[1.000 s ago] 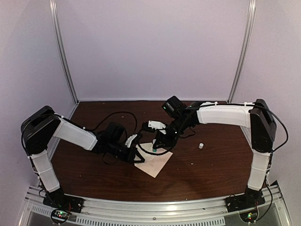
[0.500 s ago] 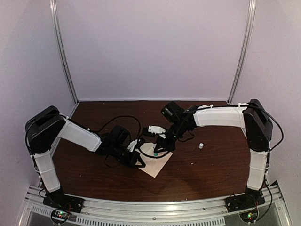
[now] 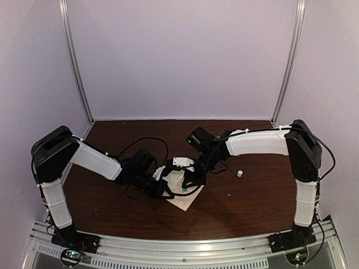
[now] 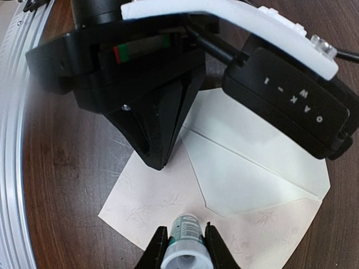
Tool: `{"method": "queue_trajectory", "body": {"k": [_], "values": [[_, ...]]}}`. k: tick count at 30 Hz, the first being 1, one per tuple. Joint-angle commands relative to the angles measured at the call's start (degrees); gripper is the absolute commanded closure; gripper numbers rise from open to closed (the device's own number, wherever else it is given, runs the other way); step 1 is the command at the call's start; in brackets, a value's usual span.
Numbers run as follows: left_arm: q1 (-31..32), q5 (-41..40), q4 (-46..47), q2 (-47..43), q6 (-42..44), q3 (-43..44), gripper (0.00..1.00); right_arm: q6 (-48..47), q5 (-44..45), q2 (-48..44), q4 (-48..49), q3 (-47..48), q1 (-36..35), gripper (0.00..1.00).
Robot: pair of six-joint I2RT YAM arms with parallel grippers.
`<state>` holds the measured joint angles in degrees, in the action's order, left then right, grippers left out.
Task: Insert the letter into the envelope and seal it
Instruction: Apply the solid glue to the envelope.
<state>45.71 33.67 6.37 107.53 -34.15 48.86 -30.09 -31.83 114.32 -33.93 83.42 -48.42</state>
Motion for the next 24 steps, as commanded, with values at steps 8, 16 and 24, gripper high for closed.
{"method": "queue_trajectory", "body": {"k": [8, 16, 24], "values": [[0.0, -0.5, 0.2, 2.3, 0.7, 0.6, 1.0, 0.6, 3.9, 1.8, 1.6, 0.0, -0.2, 1.0], [0.0, -0.2, 0.2, 2.6, 1.1, 0.5, 1.0, 1.1, 5.0, 2.0, 2.4, -0.1, -0.2, 1.0], [0.0, -0.3, 0.1, 3.1, 0.9, 0.7, 1.0, 1.8, 5.7, -0.5, 3.5, 0.0, 0.0, 1.0]]}}
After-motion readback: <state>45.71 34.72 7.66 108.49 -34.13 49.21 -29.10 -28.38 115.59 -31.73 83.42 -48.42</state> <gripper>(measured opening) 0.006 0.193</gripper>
